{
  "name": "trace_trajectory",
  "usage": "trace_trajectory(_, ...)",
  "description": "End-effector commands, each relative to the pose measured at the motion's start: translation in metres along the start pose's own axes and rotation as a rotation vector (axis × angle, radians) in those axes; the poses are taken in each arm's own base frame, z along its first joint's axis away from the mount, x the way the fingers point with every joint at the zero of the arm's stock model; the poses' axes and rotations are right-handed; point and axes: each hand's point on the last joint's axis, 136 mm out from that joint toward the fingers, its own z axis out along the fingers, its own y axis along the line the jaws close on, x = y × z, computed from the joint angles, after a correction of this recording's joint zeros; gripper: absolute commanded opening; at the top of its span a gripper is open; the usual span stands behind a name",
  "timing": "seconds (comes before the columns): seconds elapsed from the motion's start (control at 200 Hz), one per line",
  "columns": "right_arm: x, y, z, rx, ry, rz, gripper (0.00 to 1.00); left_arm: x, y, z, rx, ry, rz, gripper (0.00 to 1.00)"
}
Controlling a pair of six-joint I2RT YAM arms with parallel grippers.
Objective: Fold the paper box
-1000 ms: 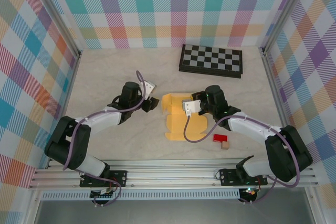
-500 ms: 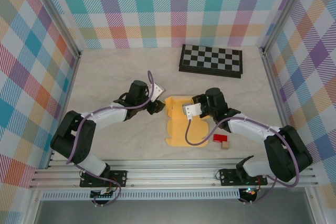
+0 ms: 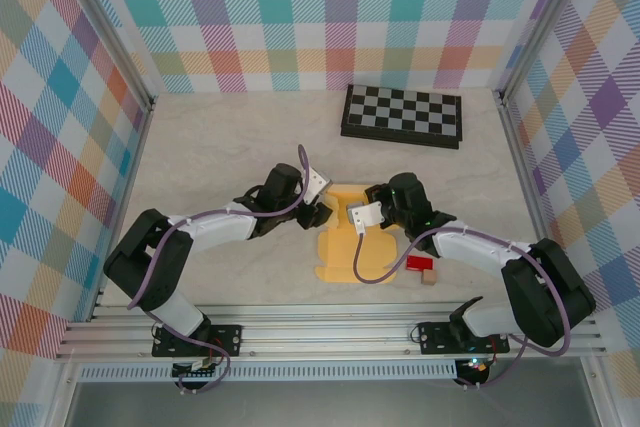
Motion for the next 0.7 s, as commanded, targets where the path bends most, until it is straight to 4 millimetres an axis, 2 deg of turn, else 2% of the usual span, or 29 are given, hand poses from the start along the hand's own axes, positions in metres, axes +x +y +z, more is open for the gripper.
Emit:
trace_trajectory(0.0, -0.005, 0.014, -0.002, -0.034, -0.010, -0.030, 0.00, -0.010, 0.013, 0.002, -0.097, -0.067, -0.126, 0.56)
trace_trajectory(0.11, -0.008, 0.016, -0.002, -0.037, -0.008, -0.028, 0.00, -0.009, 0.014, 0.001, -0.125, -0.094, -0.174, 0.58)
trace_trajectory(0.32, -0.010, 0.015, -0.003, -0.033, -0.002, -0.020, 0.00, 0.000, -0.004, 0.005, -0.127, -0.083, -0.147, 0.61)
trace_trajectory(0.5, -0.012, 0.016, -0.004, -0.030, 0.005, -0.023, 0.00, 0.007, -0.001, 0.010, -0.207, -0.053, -0.167, 0.61)
trace_trajectory(0.695, -0.014, 0.017, -0.009, -0.024, 0.006, -0.027, 0.00, 0.014, -0.009, 0.008, -0.215, -0.014, -0.162, 0.63)
